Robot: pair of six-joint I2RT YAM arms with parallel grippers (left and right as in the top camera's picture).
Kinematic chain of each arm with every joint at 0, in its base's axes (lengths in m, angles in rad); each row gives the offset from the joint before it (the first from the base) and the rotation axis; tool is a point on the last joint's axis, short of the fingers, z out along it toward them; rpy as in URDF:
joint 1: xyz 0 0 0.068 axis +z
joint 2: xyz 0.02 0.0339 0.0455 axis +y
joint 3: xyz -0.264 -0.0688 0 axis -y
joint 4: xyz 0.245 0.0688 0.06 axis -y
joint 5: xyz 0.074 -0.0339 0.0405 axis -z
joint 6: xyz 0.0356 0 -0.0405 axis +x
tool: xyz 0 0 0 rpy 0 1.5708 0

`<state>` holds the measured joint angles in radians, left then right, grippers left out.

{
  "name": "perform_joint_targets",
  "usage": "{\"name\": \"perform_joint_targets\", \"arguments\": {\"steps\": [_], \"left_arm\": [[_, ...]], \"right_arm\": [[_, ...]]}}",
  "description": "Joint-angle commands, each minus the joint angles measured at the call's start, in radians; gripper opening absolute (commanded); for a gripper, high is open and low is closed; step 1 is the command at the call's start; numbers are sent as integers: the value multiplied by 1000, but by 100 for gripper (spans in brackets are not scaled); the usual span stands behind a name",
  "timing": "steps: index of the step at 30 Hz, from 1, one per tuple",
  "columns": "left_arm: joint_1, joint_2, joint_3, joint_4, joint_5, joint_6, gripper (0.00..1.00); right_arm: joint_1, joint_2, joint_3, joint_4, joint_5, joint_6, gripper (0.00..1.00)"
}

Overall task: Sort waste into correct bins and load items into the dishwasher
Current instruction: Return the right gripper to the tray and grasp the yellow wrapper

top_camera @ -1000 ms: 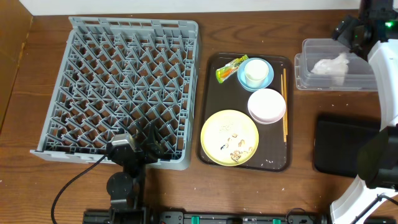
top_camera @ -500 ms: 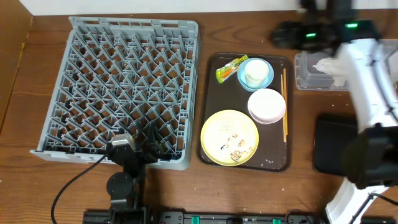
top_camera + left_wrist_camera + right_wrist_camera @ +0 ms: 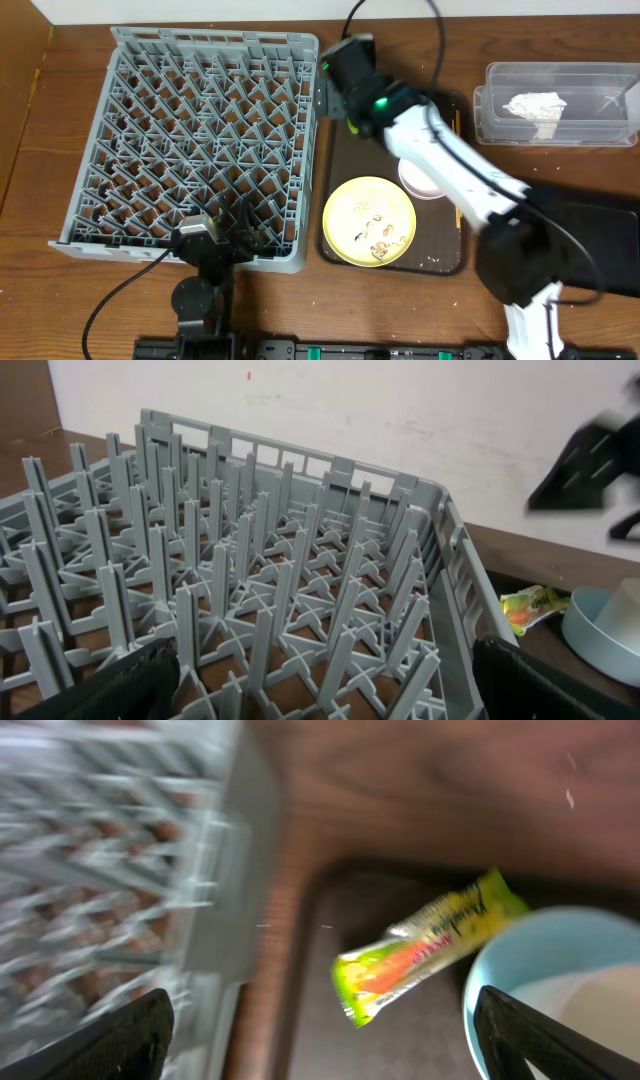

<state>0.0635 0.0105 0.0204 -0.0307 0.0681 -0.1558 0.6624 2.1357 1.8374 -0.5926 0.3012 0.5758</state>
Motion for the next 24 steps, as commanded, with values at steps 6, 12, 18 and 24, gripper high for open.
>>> {"name": "perform_joint_targets", "arguments": {"steps": [6,12,18,24], "left_arm": [[-4,-6,-16,-35,10,13,95],[-4,-6,-16,-35,10,13,95],[-4,-6,-16,-35,10,13,95],[-4,-6,-16,-35,10,13,95]], "right_arm": [[-27,175,5,54,71,164,93],[-28,228,5,81,82,197,91],[-29,255,5,124,100,240,89],[-27,300,5,159,140,296,88]]}}
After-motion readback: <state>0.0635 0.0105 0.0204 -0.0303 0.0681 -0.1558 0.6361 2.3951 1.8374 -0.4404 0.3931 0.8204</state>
